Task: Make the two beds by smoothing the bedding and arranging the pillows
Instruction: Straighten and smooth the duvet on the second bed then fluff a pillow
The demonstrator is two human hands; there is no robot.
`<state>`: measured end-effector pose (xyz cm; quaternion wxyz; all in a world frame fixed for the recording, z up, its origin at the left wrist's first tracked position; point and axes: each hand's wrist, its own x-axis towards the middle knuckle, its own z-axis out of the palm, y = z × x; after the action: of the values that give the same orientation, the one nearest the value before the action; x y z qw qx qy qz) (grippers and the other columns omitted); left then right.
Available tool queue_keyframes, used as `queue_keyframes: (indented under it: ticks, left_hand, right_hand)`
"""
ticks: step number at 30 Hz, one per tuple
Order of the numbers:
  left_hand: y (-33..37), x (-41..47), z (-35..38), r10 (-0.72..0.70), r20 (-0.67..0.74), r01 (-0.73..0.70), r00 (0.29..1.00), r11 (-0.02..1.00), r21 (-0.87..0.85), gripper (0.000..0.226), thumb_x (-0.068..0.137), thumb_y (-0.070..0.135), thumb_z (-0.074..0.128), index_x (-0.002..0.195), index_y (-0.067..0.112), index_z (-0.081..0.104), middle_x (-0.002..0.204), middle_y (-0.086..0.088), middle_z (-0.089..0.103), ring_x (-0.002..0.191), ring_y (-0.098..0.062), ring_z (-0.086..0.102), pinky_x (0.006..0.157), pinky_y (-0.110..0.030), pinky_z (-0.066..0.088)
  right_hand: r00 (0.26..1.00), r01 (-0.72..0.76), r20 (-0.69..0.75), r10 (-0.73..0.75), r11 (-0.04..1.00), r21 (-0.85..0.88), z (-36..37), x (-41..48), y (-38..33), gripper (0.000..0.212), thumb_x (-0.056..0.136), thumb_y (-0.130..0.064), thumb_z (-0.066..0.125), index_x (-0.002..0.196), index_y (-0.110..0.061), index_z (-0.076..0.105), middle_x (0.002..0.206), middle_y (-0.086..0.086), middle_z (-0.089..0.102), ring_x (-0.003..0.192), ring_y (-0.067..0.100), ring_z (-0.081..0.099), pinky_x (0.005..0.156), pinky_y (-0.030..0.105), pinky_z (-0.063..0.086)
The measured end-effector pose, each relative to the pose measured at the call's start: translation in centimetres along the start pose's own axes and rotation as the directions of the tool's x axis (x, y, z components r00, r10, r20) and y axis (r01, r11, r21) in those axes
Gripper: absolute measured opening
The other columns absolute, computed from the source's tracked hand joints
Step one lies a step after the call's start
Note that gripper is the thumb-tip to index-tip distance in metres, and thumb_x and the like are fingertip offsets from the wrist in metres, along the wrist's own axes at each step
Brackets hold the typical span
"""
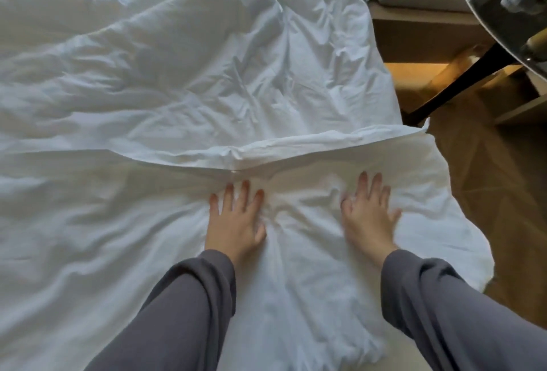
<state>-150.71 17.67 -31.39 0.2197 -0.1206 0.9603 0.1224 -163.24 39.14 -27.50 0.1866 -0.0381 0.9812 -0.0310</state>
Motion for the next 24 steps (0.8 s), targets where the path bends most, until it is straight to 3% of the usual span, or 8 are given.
queue_keyframes:
  ticks: [2, 5, 9, 14, 18, 24]
  left_hand:
    - [-3.0, -2.9, 0.4, 0.013, -0.035, -0.012, 0.999, 0.999, 0.032, 0.067, 0.078, 0.049, 0.036, 0.131, 0.017, 0.062, 0.140, -0.015, 0.053, 0.126, -0.037, 0.053, 0.102, -0.062, 0.031]
    - [-8.7, -6.8, 0.1, -0.030, -0.106, 0.038, 0.994, 0.996, 0.078, 0.065, 0.084, 0.051, 0.035, 0.136, 0.018, 0.057, 0.145, -0.012, 0.048, 0.135, -0.030, 0.043, 0.108, -0.058, 0.016]
    - [-17.5, -11.6, -1.0, -0.239, -0.033, 0.241, 0.970, 0.967, 0.076, 0.072, 0.085, 0.055, 0.021, 0.143, 0.021, 0.049, 0.152, -0.010, 0.039, 0.139, -0.031, 0.038, 0.104, -0.061, 0.016]
    - [-29.8, -18.4, -0.4, -0.369, -0.033, 0.370, 0.929, 0.920, 0.127, 0.085, 0.077, 0.060, -0.012, 0.155, 0.032, 0.005, 0.163, 0.001, -0.003, 0.150, -0.022, -0.001, 0.111, -0.058, 0.006]
    - [-41.0, -23.0, 0.2, -0.491, -0.028, 0.492, 0.871, 0.869, 0.061, 0.068, 0.095, 0.064, 0.009, 0.153, 0.034, -0.009, 0.162, 0.002, -0.018, 0.149, -0.020, -0.012, 0.112, -0.060, 0.008]
    - [-59.1, -27.1, -0.3, -0.602, -0.008, 0.602, 0.798, 0.798, -0.028, 0.084, 0.087, 0.077, 0.019, 0.151, 0.037, -0.017, 0.158, 0.005, -0.027, 0.147, -0.025, -0.021, 0.110, -0.067, 0.009]
  right_hand:
    - [0.985, 0.158, 0.080, -0.151, 0.983, -0.089, 1.4, -2.5, -3.6, 0.065, 0.099, -0.040, 0.028, 0.155, -0.034, -0.004, 0.163, 0.002, -0.015, 0.149, 0.032, -0.009, 0.112, 0.067, 0.005]
    - [0.916, 0.390, 0.195, -0.352, 0.895, -0.217, 3.4, -5.8, -9.2, 0.066, 0.099, -0.045, 0.030, 0.153, -0.037, -0.008, 0.161, 0.004, -0.020, 0.148, 0.035, -0.013, 0.111, 0.068, 0.007]
    - [0.796, 0.594, 0.300, -0.526, 0.775, -0.216, 5.8, -10.5, -17.9, 0.063, 0.100, -0.047, 0.028, 0.153, -0.040, -0.006, 0.161, 0.003, -0.021, 0.148, 0.035, -0.015, 0.110, 0.070, 0.009]
    - [0.728, 0.665, 0.344, -0.593, 0.731, -0.149, 9.3, -16.9, -30.3, 0.065, 0.099, -0.053, 0.029, 0.151, -0.043, -0.008, 0.160, 0.009, -0.024, 0.146, 0.039, -0.018, 0.108, 0.073, 0.005]
    - [0.686, 0.714, 0.333, -0.647, 0.685, -0.141, 12.8, -20.9, -41.1, 0.070, 0.096, -0.063, 0.028, 0.150, -0.045, -0.011, 0.158, 0.010, -0.030, 0.144, 0.041, -0.023, 0.107, 0.075, 0.003]
    - [0.624, 0.775, 0.294, -0.724, 0.620, -0.120, 17.7, -24.2, -59.7, 0.078, 0.088, -0.077, 0.029, 0.149, -0.049, -0.011, 0.160, -0.002, -0.025, 0.144, 0.042, -0.023, 0.099, 0.080, -0.001]
